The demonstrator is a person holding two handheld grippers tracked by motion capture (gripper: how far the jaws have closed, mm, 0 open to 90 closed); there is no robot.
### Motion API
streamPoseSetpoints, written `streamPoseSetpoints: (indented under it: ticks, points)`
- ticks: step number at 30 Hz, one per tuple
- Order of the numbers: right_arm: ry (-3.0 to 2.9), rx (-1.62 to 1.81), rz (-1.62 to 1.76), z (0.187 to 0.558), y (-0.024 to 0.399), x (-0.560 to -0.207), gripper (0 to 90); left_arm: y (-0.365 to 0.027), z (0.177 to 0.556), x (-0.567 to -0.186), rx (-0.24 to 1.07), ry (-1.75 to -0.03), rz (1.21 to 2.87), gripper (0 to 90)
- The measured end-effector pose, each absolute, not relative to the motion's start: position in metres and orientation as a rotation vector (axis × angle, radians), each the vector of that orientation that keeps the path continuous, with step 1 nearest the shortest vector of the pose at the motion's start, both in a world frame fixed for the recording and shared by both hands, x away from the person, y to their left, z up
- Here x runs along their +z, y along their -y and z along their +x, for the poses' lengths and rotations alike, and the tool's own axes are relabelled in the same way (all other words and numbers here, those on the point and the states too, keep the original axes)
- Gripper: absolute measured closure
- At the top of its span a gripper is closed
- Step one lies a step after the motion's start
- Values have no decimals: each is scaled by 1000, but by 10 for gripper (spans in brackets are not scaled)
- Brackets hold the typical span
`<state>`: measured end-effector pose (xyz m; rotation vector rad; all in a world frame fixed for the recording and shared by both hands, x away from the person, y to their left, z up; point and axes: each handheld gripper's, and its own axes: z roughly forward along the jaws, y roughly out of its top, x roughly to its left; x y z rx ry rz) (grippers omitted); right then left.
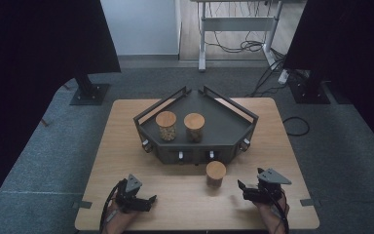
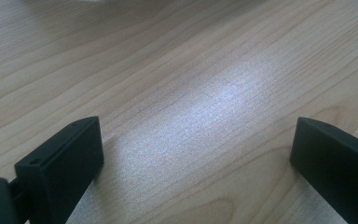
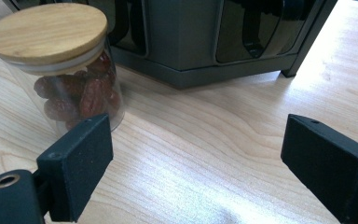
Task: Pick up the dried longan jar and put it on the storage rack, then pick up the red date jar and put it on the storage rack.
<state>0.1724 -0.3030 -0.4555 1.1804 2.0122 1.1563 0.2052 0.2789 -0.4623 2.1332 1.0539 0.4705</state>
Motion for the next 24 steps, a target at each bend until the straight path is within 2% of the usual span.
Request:
streamPoseSetpoints:
  ticks: [24]
  points:
    - [-1976,1229,1114,164,300,-440,84,-279,205,-462,470,-1054,2133,24]
